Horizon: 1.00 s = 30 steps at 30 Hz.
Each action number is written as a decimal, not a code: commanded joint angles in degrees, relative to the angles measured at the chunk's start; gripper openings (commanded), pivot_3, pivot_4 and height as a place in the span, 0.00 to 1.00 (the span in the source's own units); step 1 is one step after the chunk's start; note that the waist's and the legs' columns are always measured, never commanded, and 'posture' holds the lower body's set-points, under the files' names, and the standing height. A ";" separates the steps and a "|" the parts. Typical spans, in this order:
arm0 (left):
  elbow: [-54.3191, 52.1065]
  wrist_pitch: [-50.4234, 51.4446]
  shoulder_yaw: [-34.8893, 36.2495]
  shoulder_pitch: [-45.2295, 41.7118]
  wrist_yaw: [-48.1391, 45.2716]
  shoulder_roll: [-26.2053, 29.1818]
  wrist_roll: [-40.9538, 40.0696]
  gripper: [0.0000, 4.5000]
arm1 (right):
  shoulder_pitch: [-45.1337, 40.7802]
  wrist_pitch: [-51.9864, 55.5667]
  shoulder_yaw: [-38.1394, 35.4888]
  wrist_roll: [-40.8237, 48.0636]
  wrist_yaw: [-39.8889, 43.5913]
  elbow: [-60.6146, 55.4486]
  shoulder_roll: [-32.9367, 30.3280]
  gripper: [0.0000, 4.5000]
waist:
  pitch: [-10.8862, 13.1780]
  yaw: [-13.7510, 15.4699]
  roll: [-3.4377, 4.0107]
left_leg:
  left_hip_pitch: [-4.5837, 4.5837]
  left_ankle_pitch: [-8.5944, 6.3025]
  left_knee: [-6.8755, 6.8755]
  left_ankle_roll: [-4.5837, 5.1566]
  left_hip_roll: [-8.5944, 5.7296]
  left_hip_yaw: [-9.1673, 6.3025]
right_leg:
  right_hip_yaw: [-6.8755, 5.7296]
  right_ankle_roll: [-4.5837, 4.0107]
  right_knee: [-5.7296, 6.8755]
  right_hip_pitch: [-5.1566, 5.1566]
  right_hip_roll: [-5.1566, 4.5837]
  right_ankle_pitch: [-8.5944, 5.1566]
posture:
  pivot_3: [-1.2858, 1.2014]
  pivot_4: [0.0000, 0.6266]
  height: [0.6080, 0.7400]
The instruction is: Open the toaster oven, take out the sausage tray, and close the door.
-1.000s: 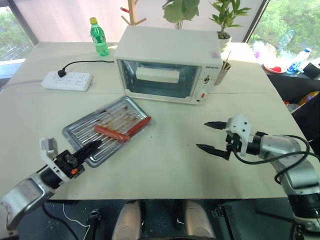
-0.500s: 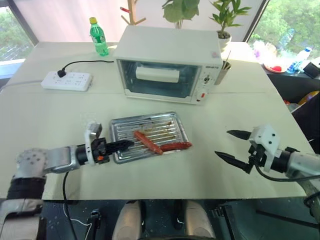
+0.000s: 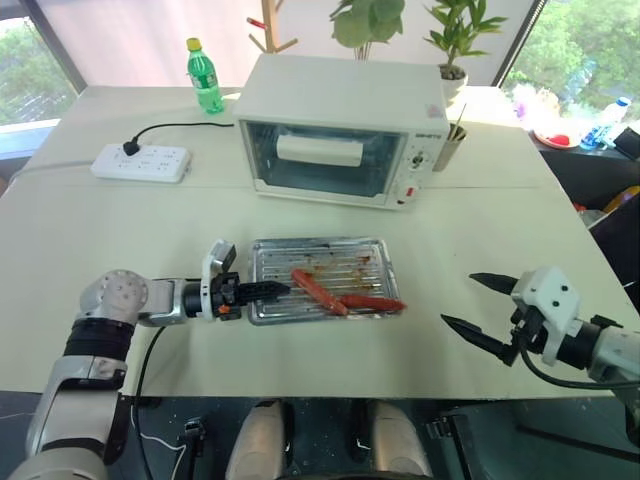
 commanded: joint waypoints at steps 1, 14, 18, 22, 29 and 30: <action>2.81 -2.48 -0.26 -0.39 -2.00 -0.25 6.27 0.13 | -0.63 -0.42 -1.53 0.94 -1.03 -1.87 0.45 1.00 | -0.02 0.40 0.04 | 0.01 0.00 0.00 0.00 0.01 0.00 | 0.00 0.00 0.00 0.00 0.01 0.00 | 0.52 0.24 0.82; -2.25 -6.35 1.86 3.29 -5.94 6.07 15.79 0.99 | -5.54 -1.45 3.40 -0.08 -2.52 1.47 1.04 1.00 | -0.24 -0.30 0.11 | 0.04 0.00 0.00 0.00 0.12 -0.01 | 0.01 -0.01 0.01 -0.02 0.16 -0.01 | 0.52 0.24 0.82; -10.04 -17.55 1.98 10.99 -7.37 12.62 22.09 0.99 | -7.42 -1.72 4.46 0.07 -1.50 3.51 0.44 1.00 | -0.31 -1.49 0.22 | 0.11 0.00 -0.14 0.00 0.20 -0.03 | 0.06 -0.02 0.03 -0.06 0.30 0.00 | 0.52 0.24 0.82; -15.26 -36.09 4.35 18.54 -9.55 18.87 30.72 0.99 | -9.29 -1.45 4.82 1.43 2.21 5.99 -1.74 1.00 | -0.52 -1.94 0.58 | 0.22 -0.01 -0.20 -0.01 0.47 -0.03 | 0.08 -0.31 0.05 -0.06 0.44 -0.08 | 0.52 0.24 0.82; -26.36 -44.29 15.07 19.58 -17.27 27.79 29.13 0.99 | -16.60 3.60 2.39 9.31 10.61 10.41 -7.85 1.00 | -0.31 -1.71 0.46 | -0.16 -0.02 -0.19 -0.03 0.92 0.09 | 0.06 -0.55 -0.03 -0.55 0.83 0.03 | 0.52 0.24 0.82; -27.83 -44.36 16.01 18.61 -18.12 28.51 28.68 0.99 | -18.18 4.93 2.02 10.93 11.60 11.07 -8.84 1.00 | -0.26 -1.22 0.45 | -0.21 -0.02 -0.17 -0.03 0.91 0.09 | 0.05 -0.56 -0.04 -0.57 0.83 0.03 | 0.52 0.24 0.82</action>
